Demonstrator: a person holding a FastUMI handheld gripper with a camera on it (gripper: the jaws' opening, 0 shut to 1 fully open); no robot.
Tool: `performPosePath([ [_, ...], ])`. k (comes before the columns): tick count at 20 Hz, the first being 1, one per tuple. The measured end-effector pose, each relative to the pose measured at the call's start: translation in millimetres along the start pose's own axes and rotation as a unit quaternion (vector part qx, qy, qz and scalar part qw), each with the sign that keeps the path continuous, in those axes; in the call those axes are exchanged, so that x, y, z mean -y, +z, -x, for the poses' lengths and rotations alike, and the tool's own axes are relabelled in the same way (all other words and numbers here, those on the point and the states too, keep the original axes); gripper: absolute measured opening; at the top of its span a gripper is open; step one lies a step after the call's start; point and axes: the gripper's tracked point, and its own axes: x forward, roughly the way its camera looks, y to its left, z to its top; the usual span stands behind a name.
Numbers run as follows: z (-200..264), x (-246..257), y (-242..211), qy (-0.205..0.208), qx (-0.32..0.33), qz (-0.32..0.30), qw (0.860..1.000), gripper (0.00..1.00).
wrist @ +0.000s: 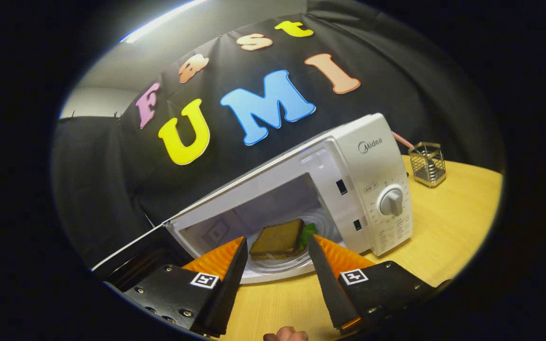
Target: Open the microwave, put the food inside, and close the microwave door.
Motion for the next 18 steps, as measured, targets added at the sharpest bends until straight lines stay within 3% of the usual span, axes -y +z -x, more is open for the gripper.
performPosePath([
  [5, 52, -7, 23, -0.007, 0.022, 0.103, 0.994, 0.78],
  [9, 93, -18, 45, -0.03, 0.032, 0.117, 0.992, 0.78],
  [13, 131, -43, 56, -0.027, 0.038, 0.128, 0.991, 0.74],
  [15, 148, -58, 59, -0.019, 0.045, 0.142, 0.989, 0.54],
  [16, 157, -68, 59, -0.01, 0.047, 0.142, 0.989, 0.5],
  [17, 163, -83, 55, 0.013, 0.044, 0.137, 0.99, 0.31],
  [18, 176, -103, 53, 0.043, 0.041, 0.125, 0.99, 0.31],
])
